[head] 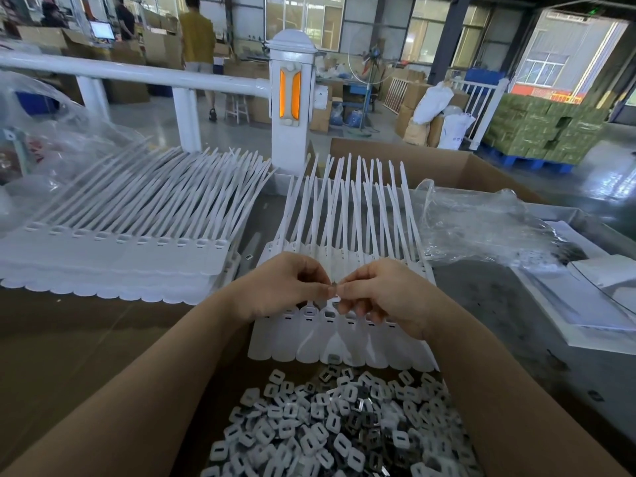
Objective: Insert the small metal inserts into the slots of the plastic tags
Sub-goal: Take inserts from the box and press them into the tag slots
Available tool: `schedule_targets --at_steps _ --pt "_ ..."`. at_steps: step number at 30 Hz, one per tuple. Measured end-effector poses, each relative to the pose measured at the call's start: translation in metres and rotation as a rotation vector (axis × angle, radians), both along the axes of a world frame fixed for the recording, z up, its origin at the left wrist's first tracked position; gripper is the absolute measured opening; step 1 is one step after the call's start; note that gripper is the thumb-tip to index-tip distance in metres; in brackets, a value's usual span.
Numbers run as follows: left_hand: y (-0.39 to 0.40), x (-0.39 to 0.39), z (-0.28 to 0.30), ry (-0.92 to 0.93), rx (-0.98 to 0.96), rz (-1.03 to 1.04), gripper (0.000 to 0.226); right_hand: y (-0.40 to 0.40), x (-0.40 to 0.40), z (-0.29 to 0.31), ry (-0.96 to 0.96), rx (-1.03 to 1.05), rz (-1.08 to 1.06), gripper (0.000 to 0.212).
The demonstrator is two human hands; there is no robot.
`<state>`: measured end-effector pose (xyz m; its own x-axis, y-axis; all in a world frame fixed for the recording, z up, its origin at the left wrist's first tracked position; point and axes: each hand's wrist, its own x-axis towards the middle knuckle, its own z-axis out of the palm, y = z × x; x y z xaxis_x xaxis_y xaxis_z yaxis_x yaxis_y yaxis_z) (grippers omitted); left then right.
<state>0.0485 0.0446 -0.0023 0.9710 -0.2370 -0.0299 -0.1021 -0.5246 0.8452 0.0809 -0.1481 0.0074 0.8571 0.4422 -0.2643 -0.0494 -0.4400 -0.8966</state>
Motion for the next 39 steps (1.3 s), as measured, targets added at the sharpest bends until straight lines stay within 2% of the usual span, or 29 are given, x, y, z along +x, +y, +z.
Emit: schedule_targets --at_steps 5,12,21,26,31,35,39 --pt "-0.004 0.001 0.003 0.062 0.066 0.012 0.009 0.002 0.001 -0.004 -0.092 -0.072 -0.065 0.008" --pt "-0.010 0.001 0.003 0.072 0.177 0.017 0.012 0.001 0.001 -0.006 -0.089 -0.078 -0.062 0.008" --pt "-0.015 -0.001 0.005 0.139 0.211 0.090 0.008 0.002 0.001 -0.007 -0.079 -0.071 -0.060 0.008" --pt "-0.020 -0.002 0.007 0.122 0.402 0.179 0.012 0.002 0.002 -0.007 -0.075 -0.074 -0.063 0.008" --pt "-0.019 -0.002 0.006 0.226 0.307 0.190 0.016 0.003 0.001 -0.006 -0.081 -0.077 -0.063 0.007" --pt "-0.022 0.000 0.004 0.248 0.318 0.215 0.020 0.003 0.000 -0.006 -0.089 -0.088 -0.050 0.007" --pt "-0.022 0.000 0.006 0.273 0.272 0.217 0.028 0.000 -0.003 0.002 -0.160 -0.184 0.115 0.003"
